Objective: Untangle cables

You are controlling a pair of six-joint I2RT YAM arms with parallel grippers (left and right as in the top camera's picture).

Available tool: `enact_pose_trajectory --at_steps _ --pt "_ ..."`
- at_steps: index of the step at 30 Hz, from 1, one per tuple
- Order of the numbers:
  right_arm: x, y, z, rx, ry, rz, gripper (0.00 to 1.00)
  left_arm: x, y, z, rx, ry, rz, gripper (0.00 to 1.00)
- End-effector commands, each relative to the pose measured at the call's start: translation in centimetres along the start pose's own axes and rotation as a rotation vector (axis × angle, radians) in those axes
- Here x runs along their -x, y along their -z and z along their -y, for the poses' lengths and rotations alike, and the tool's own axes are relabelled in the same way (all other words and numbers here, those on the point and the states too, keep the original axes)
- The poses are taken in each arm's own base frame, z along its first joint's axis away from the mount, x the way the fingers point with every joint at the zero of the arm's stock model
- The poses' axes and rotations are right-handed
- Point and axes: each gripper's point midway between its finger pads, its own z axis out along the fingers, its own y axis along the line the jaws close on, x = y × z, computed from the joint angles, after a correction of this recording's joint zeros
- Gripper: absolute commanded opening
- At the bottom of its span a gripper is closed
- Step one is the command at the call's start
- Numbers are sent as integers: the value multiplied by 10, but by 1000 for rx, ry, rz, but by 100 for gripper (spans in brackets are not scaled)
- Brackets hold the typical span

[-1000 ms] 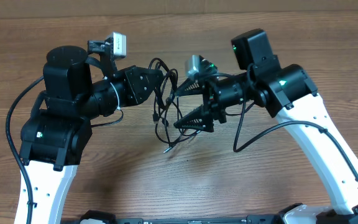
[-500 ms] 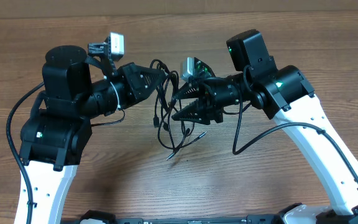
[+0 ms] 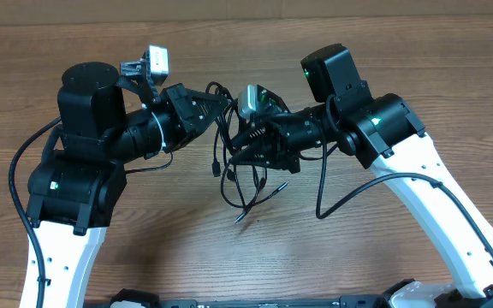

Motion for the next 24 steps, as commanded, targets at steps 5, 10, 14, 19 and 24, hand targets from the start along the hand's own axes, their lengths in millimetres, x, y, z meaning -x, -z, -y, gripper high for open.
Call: enact_pose_trajectory --at_steps 5,10,14,19,24 --pt "11 6 -5 -27 44 6 13 -3 9 15 -42 -20 3 4" --pt "11 6 -5 -27 44 6 4 -3 9 14 -40 -27 2 4" --pt "11 6 -5 -27 43 7 4 -2 9 14 -38 -30 5 4" --pt "11 6 -5 -25 35 5 4 0 9 11 -25 -57 18 4" --pt "12 6 -5 -27 0 9 4 8 11 -16 106 -44 84 4"
